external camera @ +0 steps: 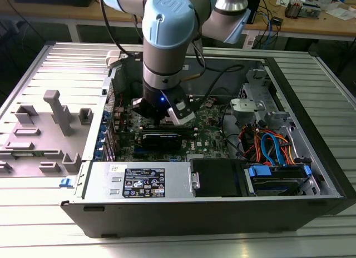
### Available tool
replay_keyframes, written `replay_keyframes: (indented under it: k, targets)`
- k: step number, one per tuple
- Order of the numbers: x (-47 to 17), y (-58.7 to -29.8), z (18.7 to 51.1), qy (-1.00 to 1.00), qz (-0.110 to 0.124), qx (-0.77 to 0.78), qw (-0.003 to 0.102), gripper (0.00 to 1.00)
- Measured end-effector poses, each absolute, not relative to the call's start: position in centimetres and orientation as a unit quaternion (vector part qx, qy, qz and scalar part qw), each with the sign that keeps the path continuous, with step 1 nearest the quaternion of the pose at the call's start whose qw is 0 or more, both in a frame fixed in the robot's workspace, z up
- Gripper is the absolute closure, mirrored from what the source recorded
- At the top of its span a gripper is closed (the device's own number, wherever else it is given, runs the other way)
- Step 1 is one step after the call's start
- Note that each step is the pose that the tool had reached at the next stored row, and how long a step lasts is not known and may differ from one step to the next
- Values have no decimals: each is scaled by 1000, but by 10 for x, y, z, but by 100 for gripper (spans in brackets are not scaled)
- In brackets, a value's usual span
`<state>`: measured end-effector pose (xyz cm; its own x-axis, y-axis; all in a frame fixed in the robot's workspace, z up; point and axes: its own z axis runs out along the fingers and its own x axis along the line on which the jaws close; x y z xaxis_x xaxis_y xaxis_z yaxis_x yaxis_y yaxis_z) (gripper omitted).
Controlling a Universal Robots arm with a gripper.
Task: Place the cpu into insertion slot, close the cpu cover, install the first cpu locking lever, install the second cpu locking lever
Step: 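Install the second cpu locking lever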
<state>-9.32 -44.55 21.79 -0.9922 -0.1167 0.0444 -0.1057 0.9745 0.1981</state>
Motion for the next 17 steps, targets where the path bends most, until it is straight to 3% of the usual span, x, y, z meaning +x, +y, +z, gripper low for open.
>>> replay_keyframes:
  k: [5,17]
  targets:
    - [-93,-445,234,-993,-100,56,28,89]
    - [-93,-445,234,-993,-101,56,28,89]
